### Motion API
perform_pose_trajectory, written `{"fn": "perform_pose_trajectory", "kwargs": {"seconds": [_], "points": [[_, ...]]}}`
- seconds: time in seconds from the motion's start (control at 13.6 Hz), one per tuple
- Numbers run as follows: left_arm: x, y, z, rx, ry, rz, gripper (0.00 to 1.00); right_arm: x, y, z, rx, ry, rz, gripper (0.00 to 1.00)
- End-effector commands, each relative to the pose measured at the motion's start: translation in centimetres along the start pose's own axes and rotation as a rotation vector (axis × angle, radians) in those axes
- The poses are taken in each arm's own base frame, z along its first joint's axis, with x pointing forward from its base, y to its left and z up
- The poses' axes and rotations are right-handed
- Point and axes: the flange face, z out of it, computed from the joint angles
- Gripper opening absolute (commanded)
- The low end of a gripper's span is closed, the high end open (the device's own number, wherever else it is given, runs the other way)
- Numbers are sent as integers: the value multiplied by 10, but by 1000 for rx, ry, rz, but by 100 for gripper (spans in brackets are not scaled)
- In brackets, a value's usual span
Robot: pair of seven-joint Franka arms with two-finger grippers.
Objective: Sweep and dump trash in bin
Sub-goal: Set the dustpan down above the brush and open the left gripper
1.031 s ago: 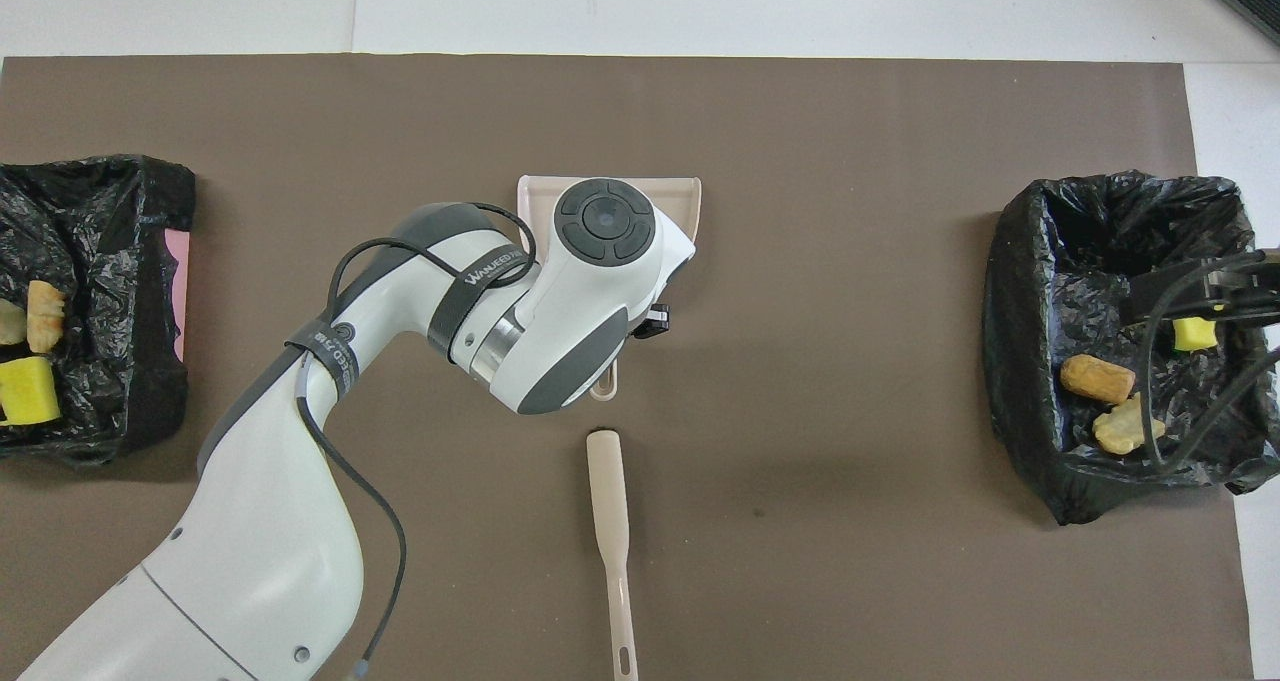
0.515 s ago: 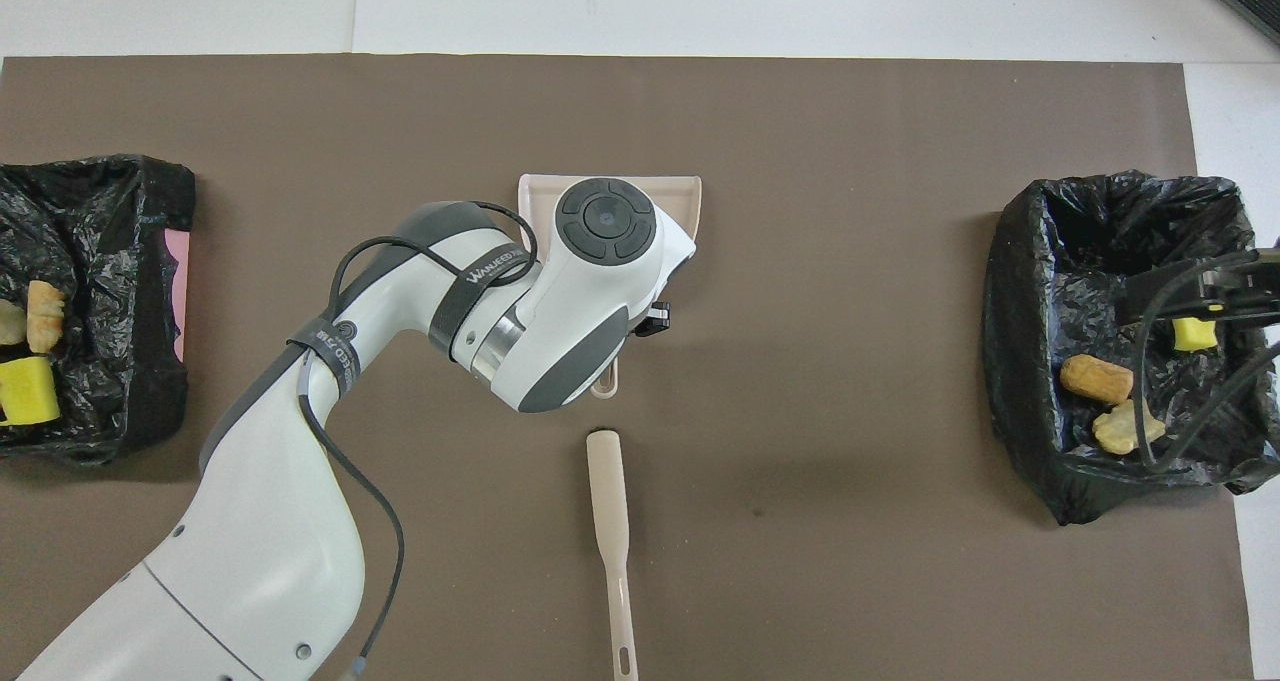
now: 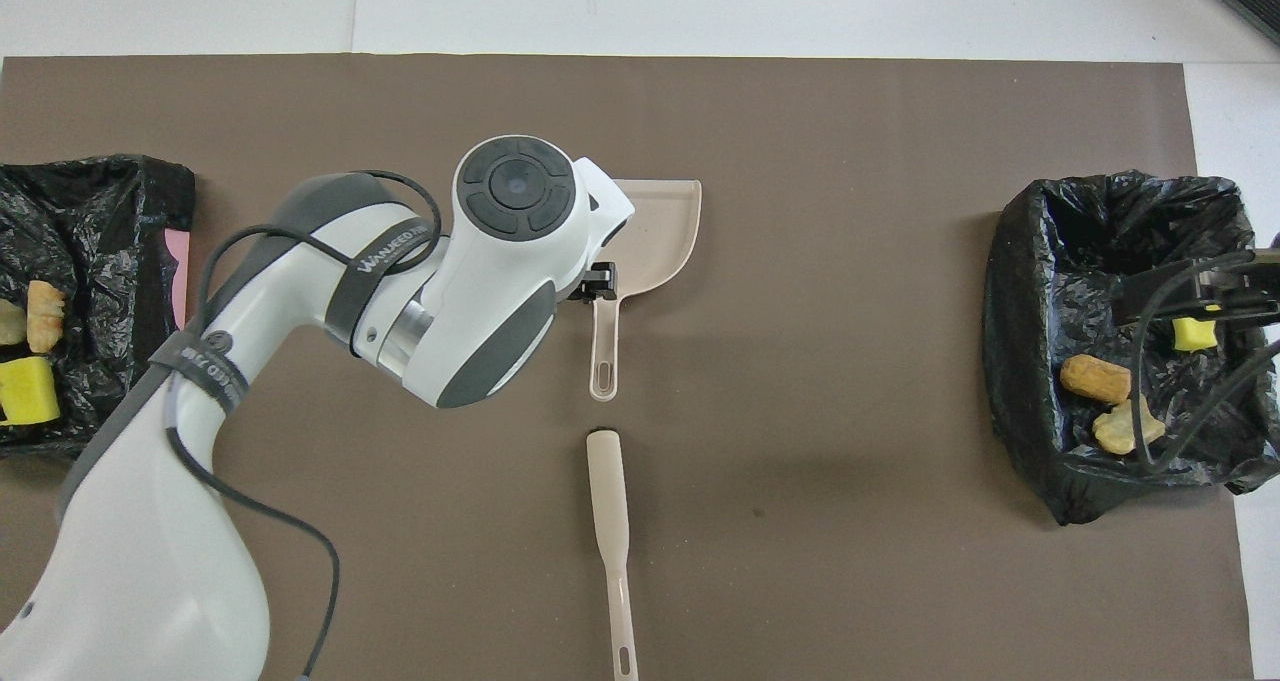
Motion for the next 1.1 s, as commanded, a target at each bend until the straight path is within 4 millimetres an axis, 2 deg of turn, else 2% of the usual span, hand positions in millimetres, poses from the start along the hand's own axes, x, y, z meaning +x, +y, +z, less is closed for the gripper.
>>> {"fn": "perform_pose_trajectory", "kwargs": {"seconds": [0.0,0.15,0.22,0.44,0.66,0.74,0.88,0.96,1.03], "points": [[-23,-56,-34,21,16,27,100,-6,-1,-3,5,-2,15,100],[-36,-116,-66,-55,4,73,100,-6,0,-2,5,-3,18,100],[-40,-139,-77,-65,-7,87,100,-6,-1,-2,5,-3,15,100],[-53,-190,-113,-78,-6,135,100,-6,-1,-2,4,-3,15,100],[-60,-248,-148,-74,-8,146,100,-6,-1,-2,5,-3,15,100],[-62,-266,-165,-72,-6,165,100,-6,-1,-2,5,-3,15,100],[-67,-285,-207,-61,0,225,100,-6,-1,-3,5,-2,16,100],[-66,-296,-215,-67,-3,217,100,-6,-1,-2,5,-3,15,100],[-65,-304,-213,-74,-25,199,100,-6,-1,-3,5,-2,15,100]]}}
